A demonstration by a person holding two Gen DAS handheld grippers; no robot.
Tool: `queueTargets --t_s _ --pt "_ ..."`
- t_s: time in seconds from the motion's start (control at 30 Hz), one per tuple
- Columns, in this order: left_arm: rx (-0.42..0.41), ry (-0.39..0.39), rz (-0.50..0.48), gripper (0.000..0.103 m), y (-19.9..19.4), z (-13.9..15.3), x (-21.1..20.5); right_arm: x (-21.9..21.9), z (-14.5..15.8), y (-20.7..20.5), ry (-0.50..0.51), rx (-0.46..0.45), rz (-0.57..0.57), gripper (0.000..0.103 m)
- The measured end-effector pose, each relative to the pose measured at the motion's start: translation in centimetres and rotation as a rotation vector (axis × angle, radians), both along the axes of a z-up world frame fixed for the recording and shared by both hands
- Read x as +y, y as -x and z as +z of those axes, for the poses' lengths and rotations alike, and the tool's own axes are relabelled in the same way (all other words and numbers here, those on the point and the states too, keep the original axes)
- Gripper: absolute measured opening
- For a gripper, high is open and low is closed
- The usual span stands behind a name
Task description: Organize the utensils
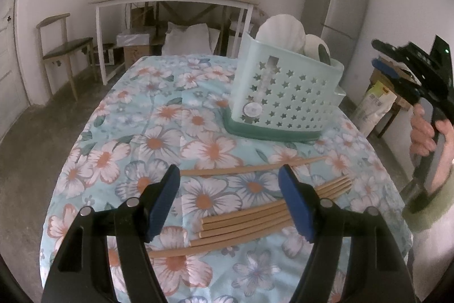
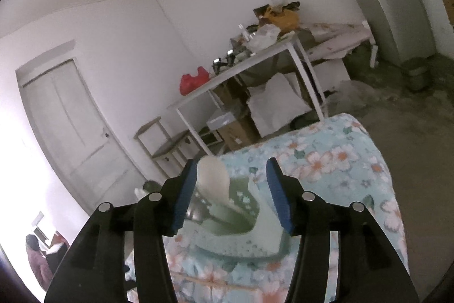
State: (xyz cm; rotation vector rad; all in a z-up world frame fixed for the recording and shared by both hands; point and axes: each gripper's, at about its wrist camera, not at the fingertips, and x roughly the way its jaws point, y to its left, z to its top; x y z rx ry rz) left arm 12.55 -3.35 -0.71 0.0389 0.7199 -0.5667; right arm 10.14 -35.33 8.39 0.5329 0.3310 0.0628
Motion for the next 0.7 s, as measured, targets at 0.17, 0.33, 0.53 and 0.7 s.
queueTargets --t_s 0.17,0.33,0.53,0.7 --pt "0.001 -0.002 0.001 0.07 0.1 0.1 0.2 2.7 -0.9 2.0 0.063 0.084 0.008 0.061" --pt "0.003 -0.009 -0.003 0.071 0.5 0.1 0.4 5.6 -3.8 2.4 0.113 0.241 0.043 0.067" --pt "0.012 -0.017 0.0 0.071 0.7 -0.3 0.4 8.7 -8.0 3.3 0.251 0.471 0.013 0.077" --pt "0.022 -0.035 -0.004 0.071 1.1 -0.7 0.3 10.5 -10.6 5.1 0.295 0.582 0.029 0.084"
